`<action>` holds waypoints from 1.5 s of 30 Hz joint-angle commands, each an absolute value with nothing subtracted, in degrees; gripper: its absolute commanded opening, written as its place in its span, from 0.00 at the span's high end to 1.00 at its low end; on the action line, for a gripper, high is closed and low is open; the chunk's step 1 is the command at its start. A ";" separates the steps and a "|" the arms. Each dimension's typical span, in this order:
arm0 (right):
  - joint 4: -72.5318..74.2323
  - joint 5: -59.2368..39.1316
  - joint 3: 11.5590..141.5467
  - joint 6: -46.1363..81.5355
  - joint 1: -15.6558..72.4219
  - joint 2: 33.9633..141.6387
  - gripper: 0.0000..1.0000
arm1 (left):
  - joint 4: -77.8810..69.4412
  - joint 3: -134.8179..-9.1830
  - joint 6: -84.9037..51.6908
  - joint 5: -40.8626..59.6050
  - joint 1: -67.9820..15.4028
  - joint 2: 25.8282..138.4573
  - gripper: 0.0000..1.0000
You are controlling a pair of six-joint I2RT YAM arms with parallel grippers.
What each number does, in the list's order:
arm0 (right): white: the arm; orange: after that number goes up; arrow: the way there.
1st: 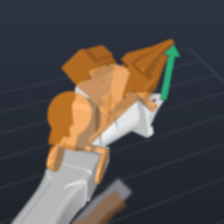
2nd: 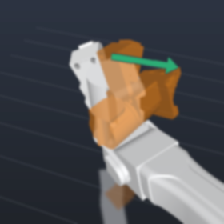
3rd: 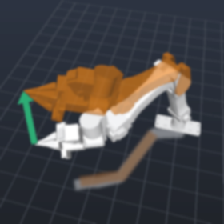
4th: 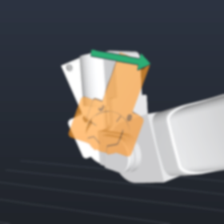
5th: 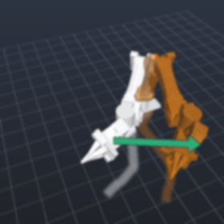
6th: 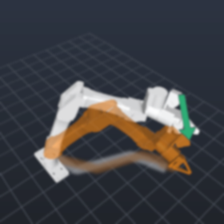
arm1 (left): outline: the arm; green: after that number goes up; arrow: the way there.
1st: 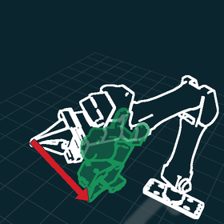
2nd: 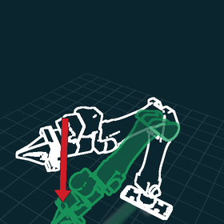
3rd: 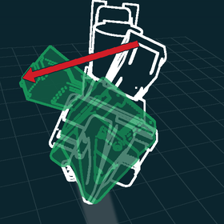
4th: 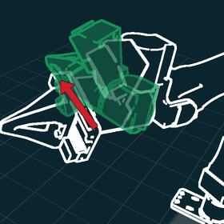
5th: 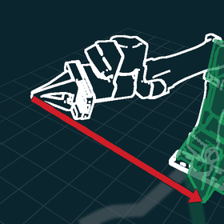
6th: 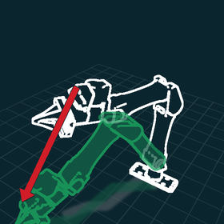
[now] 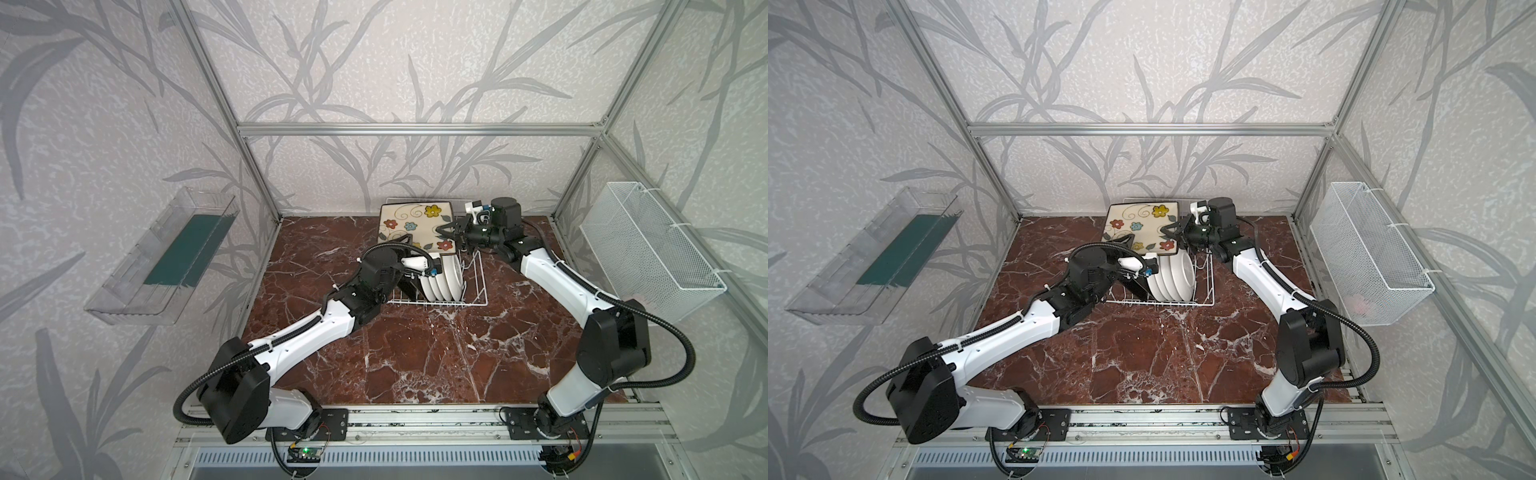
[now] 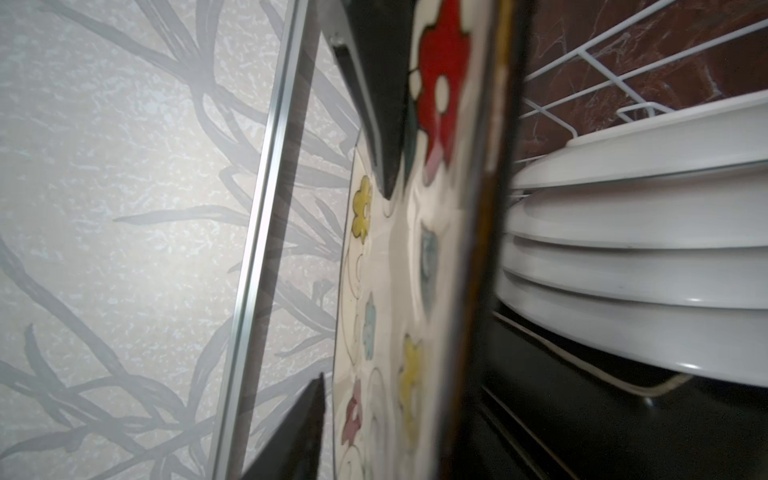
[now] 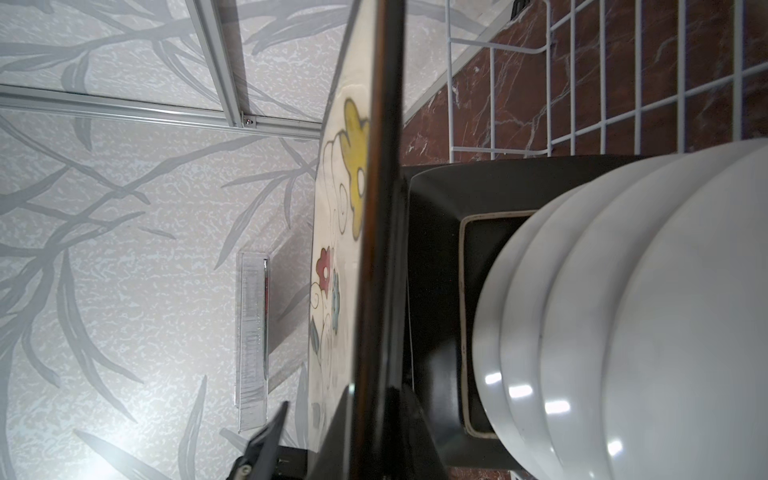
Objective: Unload the plates from the dish rack
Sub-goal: 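Grasp the plate's far edge with the right gripper while the left holds it, then release the plate with the left gripper and draw back while the right holds it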
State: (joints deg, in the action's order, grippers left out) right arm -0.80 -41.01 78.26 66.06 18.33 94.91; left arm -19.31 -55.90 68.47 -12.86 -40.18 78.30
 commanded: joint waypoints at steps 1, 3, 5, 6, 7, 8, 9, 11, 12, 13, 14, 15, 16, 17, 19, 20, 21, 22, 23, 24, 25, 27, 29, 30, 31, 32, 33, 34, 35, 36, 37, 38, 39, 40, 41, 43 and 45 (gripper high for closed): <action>15.04 -42.80 78.12 68.76 17.11 92.73 1.00 | -26.31 -61.12 63.90 -14.60 -40.09 74.51 0.24; 18.87 -42.62 77.36 71.21 16.71 92.47 1.00 | -24.03 -61.76 59.68 -14.16 -40.08 73.48 0.17; 20.43 -42.45 77.39 72.06 16.22 92.22 1.00 | -22.36 -62.34 58.46 -13.85 -40.13 72.78 0.13; 20.88 -42.39 77.56 72.06 15.96 92.05 1.00 | -21.54 -62.69 58.23 -13.81 -40.08 72.56 0.12; 21.17 -42.30 77.68 71.94 15.62 91.86 1.00 | -20.82 -63.07 57.95 -13.88 -40.08 72.32 0.10; 21.33 -42.11 77.77 71.90 15.33 91.59 1.00 | -19.95 -63.38 57.51 -13.96 -40.14 72.11 0.08; 21.70 -41.94 77.71 71.89 14.93 91.34 1.00 | -18.39 -63.82 57.00 -14.13 -40.08 71.79 0.06; 23.00 -41.67 77.37 72.14 14.21 90.97 1.00 | -15.52 -64.54 54.98 -14.36 -40.08 71.26 0.03; 23.68 -41.66 77.12 72.47 13.78 90.84 1.00 | -13.65 -65.13 52.91 -14.15 -40.08 70.64 0.02; 24.03 -41.78 76.92 72.82 13.30 90.79 1.00 | -11.16 -66.10 50.05 -13.93 -39.99 69.91 0.01; 24.20 -42.06 76.90 72.94 12.96 90.75 1.00 | -8.46 -67.09 47.57 -13.15 -39.84 69.30 0.01; 24.55 -42.50 76.90 72.95 12.44 90.73 1.00 | -6.04 -67.83 45.08 -12.52 -39.73 68.36 0.01; 24.96 -42.91 76.76 73.06 11.95 90.75 1.00 | -4.63 -68.23 43.42 -12.12 -39.64 67.63 0.01; 25.51 -43.29 76.46 73.37 11.41 90.72 1.00 | -3.08 -68.44 41.74 -11.64 -39.34 66.72 0.01; 27.00 -43.93 75.72 73.48 10.37 90.70 1.00 | 0.61 -69.13 37.33 -10.39 -38.26 65.19 0.01; 27.54 -44.38 75.46 73.33 10.01 90.77 1.00 | 2.76 -69.96 34.61 -9.24 -37.20 64.68 0.01; 27.97 -44.87 75.20 72.88 9.56 90.79 1.00 | 5.77 -71.16 30.69 -6.99 -35.65 64.36 0.01; 28.28 -45.25 75.01 72.49 9.17 90.79 1.00 | 8.75 -72.70 25.90 -3.90 -33.47 64.25 0.01; 28.40 -45.60 74.76 71.90 8.86 90.71 1.00 | 11.82 -74.02 21.91 -0.34 -31.33 64.29 0.01; 28.43 -46.01 74.57 71.03 8.60 90.64 1.00 | 14.75 -76.08 16.14 4.17 -27.85 64.57 0.01; 28.34 -46.41 74.47 70.02 8.42 90.55 1.00 | 16.51 -77.43 11.79 7.87 -25.02 64.97 0.01; 27.75 -47.99 74.61 67.59 8.09 90.42 1.00 | 17.70 -78.73 3.66 16.21 -19.84 65.92 0.01; 26.72 -49.04 74.93 64.78 8.00 90.14 1.00 | 17.58 -79.27 -0.88 22.93 -16.28 67.42 0.01; 26.21 -49.33 74.88 63.41 8.00 89.92 1.00 | 17.72 -79.96 -3.39 25.49 -14.94 68.75 0.01; 26.06 -49.55 74.80 62.57 8.00 89.73 1.00 | 17.99 -80.74 -5.38 28.58 -13.80 70.32 0.01; 25.96 -49.71 74.79 61.71 8.00 89.65 1.00 | 18.17 -81.40 -7.23 31.00 -12.89 71.66 0.01; 26.16 -50.06 74.88 61.15 8.00 89.52 1.00 | 17.33 -81.94 -10.25 34.46 -11.71 73.51 0.01; 26.58 -50.26 74.82 60.71 8.00 89.36 1.00 | 16.26 -82.30 -12.95 37.49 -10.74 75.06 0.01; 27.55 -50.58 74.63 60.35 8.09 89.30 1.00 | 15.03 -82.74 -16.12 40.21 -10.08 76.88 0.01; 28.60 -50.72 74.41 59.84 8.09 89.09 1.00 | 13.70 -83.08 -18.88 42.54 -9.47 78.64 0.01; 29.28 -50.72 74.23 59.49 8.09 88.87 1.00 | 12.98 -83.75 -20.88 44.47 -9.20 80.36 0.01; 29.75 -50.66 74.10 59.14 8.11 88.70 1.00 | 12.23 -84.14 -22.40 45.56 -9.13 81.50 0.01; 30.35 -50.80 74.02 58.78 8.09 88.60 1.00 | 10.97 -84.36 -23.60 47.02 -9.07 82.78 0.01; 31.00 -51.24 74.08 58.62 8.11 88.59 1.00 | 10.10 -84.61 -24.38 48.42 -9.06 83.88 0.01; 31.62 -51.61 74.15 58.61 8.15 88.59 1.00 | 9.48 -85.04 -24.90 49.13 -9.11 84.73 0.01; 33.17 -52.15 74.19 58.90 8.30 88.90 1.00 | 8.72 -86.06 -26.21 50.24 -9.05 86.74 0.01; 34.69 -52.59 74.36 59.23 8.67 89.42 1.00 | 8.77 -87.52 -27.66 51.22 -9.14 88.99 0.01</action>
